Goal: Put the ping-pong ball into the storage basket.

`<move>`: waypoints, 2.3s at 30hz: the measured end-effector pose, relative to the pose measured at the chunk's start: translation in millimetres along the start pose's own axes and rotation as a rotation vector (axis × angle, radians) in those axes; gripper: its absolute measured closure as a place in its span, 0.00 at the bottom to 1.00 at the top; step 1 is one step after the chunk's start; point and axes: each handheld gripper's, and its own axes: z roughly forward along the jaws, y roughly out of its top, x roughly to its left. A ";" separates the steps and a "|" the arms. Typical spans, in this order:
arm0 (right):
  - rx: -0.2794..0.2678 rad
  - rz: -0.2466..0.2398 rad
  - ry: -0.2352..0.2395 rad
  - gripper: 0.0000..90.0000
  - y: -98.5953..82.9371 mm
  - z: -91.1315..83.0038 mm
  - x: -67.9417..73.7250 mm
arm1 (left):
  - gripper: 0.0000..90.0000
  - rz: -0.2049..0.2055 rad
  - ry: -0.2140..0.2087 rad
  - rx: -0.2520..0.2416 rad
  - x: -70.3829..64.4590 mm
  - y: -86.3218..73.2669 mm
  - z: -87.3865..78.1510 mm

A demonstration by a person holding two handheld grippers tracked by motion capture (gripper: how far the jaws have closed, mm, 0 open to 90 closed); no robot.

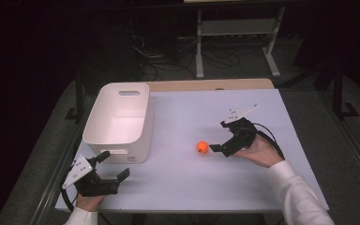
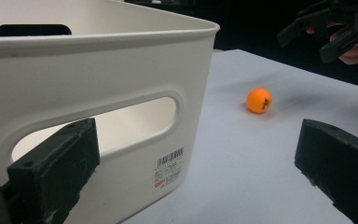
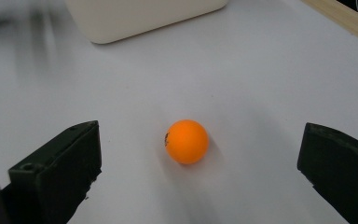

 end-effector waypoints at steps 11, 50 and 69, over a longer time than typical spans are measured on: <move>0.019 0.007 0.019 0.00 0.8 6.0 0.4 | 0.00 -0.002 -0.003 0.001 0.0 0.0 0.1; 0.129 -0.037 0.112 0.00 6.5 52.8 -1.3 | 0.00 0.001 -0.006 0.002 0.2 0.0 -0.6; 0.183 -0.024 0.142 0.00 0.6 69.7 -5.4 | 0.00 -0.006 -0.009 -0.003 -0.6 -0.2 0.1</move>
